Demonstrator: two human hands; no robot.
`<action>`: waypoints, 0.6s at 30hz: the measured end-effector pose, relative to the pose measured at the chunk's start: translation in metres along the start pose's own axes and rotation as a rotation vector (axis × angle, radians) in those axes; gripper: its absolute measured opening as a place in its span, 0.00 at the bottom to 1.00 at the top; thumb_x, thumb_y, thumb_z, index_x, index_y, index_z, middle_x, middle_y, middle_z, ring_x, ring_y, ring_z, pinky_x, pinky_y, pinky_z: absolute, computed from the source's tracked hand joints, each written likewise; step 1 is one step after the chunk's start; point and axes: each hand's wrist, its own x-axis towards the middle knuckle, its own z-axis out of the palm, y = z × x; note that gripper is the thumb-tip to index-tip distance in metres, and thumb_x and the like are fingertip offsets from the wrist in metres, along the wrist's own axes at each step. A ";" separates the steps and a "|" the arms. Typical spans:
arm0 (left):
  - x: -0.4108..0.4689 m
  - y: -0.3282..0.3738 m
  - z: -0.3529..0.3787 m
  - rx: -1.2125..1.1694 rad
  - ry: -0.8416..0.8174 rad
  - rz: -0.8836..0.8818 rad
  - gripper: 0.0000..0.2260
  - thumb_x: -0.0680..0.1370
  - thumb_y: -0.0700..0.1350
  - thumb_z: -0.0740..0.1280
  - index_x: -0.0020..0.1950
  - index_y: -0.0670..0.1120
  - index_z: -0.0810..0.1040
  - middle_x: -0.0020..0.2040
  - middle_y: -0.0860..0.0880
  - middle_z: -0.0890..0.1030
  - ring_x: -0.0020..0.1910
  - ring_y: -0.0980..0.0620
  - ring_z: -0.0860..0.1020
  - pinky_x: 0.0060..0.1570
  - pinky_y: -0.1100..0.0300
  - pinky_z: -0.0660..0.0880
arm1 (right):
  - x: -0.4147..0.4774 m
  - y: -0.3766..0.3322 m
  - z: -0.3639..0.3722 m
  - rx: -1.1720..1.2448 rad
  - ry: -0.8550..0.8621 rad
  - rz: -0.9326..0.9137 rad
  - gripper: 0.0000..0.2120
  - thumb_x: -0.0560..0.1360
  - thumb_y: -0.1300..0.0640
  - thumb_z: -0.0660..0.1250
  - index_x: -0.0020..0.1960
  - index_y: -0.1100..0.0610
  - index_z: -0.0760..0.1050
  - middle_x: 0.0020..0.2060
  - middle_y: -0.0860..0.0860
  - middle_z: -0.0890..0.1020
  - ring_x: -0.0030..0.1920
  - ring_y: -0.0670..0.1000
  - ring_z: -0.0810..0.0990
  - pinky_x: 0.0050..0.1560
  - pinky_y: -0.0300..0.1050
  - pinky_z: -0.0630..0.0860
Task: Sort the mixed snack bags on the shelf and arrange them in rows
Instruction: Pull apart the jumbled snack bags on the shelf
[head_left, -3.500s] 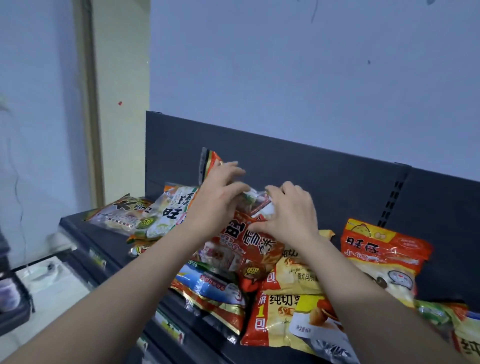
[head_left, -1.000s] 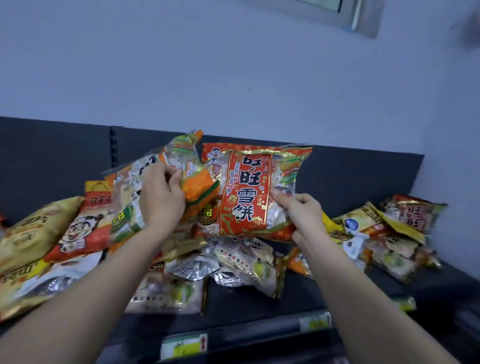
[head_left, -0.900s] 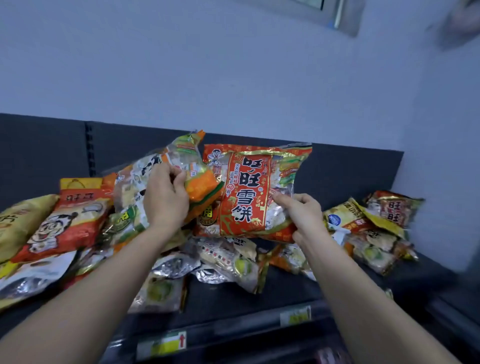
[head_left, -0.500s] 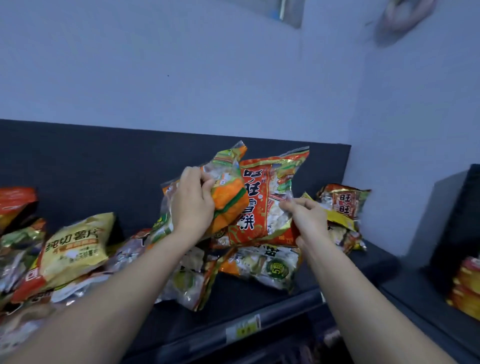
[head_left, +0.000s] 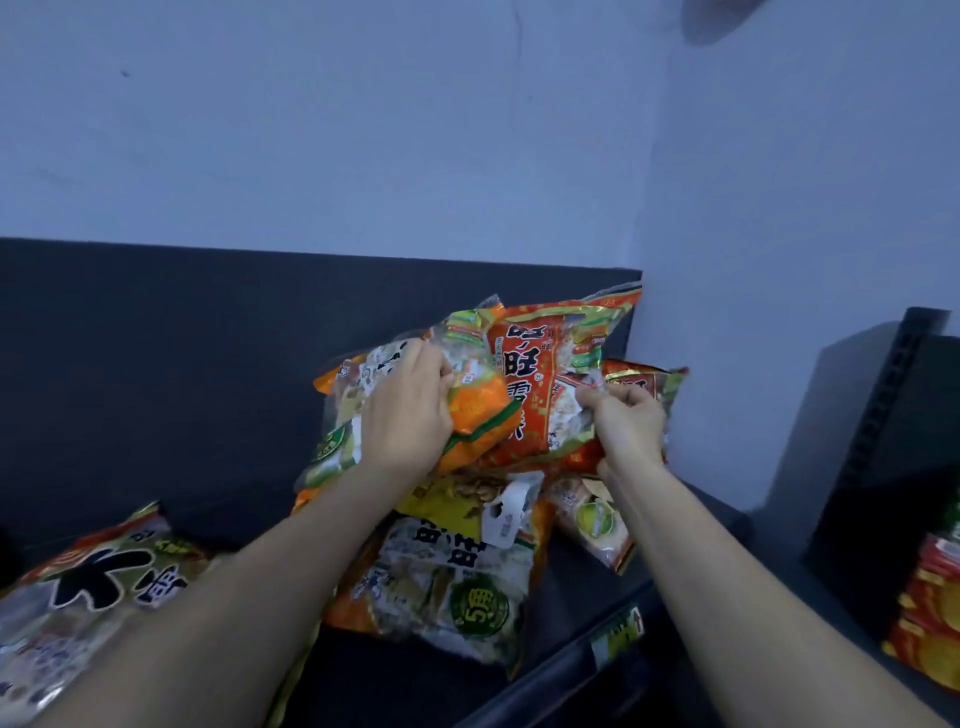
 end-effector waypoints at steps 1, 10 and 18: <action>0.002 -0.001 0.010 -0.012 -0.015 0.030 0.07 0.82 0.43 0.60 0.45 0.43 0.70 0.44 0.50 0.68 0.35 0.49 0.69 0.34 0.57 0.60 | 0.007 0.000 -0.001 -0.003 0.033 -0.020 0.11 0.66 0.58 0.76 0.39 0.51 0.73 0.48 0.55 0.83 0.48 0.58 0.82 0.54 0.58 0.79; -0.006 -0.010 0.091 0.050 -0.330 -0.067 0.06 0.80 0.39 0.57 0.44 0.47 0.65 0.45 0.50 0.68 0.34 0.47 0.73 0.33 0.50 0.70 | 0.065 0.018 -0.027 -0.141 0.193 -0.103 0.06 0.72 0.55 0.72 0.43 0.51 0.75 0.43 0.51 0.81 0.44 0.54 0.79 0.46 0.50 0.77; 0.017 -0.011 0.128 0.033 -0.627 -0.208 0.14 0.78 0.56 0.63 0.41 0.46 0.72 0.40 0.49 0.76 0.38 0.50 0.76 0.36 0.54 0.72 | 0.125 0.045 -0.042 -0.212 0.073 0.092 0.08 0.67 0.50 0.70 0.41 0.50 0.73 0.47 0.55 0.82 0.47 0.60 0.81 0.53 0.60 0.79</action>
